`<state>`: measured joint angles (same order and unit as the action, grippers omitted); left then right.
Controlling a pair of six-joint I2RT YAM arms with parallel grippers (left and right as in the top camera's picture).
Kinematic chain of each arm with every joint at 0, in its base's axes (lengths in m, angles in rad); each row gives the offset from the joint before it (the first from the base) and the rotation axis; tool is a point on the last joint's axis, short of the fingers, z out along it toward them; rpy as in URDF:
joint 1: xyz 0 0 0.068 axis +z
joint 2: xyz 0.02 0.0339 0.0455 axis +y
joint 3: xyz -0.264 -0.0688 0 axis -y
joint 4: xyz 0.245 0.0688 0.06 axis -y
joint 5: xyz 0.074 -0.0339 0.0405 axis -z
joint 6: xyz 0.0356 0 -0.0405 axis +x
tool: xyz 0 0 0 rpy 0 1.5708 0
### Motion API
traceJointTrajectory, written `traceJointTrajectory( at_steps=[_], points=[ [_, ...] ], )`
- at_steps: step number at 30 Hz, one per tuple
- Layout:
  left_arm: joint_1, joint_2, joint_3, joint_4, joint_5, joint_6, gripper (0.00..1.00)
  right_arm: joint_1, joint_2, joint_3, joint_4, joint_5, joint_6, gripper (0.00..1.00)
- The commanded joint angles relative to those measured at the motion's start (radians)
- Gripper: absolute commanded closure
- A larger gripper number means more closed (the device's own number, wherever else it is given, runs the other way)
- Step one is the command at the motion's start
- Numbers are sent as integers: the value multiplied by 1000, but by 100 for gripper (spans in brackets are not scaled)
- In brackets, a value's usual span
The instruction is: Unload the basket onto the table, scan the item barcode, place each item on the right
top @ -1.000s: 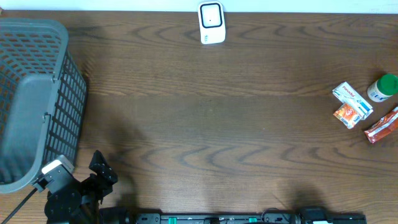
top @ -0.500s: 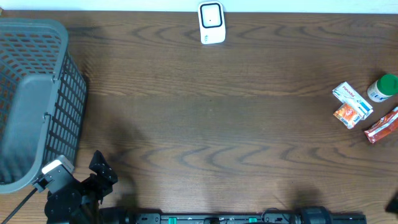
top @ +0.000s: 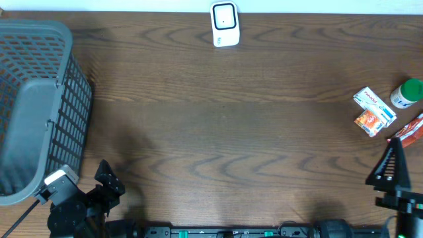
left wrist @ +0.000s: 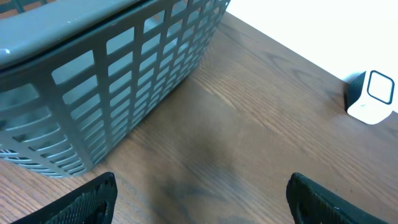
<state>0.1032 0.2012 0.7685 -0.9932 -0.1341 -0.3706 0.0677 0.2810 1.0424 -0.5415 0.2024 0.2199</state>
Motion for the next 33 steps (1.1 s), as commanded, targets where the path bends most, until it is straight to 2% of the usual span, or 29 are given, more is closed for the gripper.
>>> traceJointTrajectory(
  at_steps=[1,7,17,23,25,33],
  points=[
    [4,-1,0,-2,-8,-9,13,-8,-71,-116,68,-2,16,1],
    [4,-1,0,-2,-8,-9,13,-9,-114,-304,253,-2,16,1],
    [4,-1,0,-2,-8,-9,13,-23,-137,-600,462,-2,57,1],
    [4,-1,0,-2,-8,-9,13,-78,-280,-781,520,-53,57,1],
    [4,-1,0,-2,-8,-9,13,-109,-276,-841,584,-102,56,1],
    [4,-1,0,-2,-8,-9,13,-112,-276,-1019,608,-95,-12,1]
  ],
)
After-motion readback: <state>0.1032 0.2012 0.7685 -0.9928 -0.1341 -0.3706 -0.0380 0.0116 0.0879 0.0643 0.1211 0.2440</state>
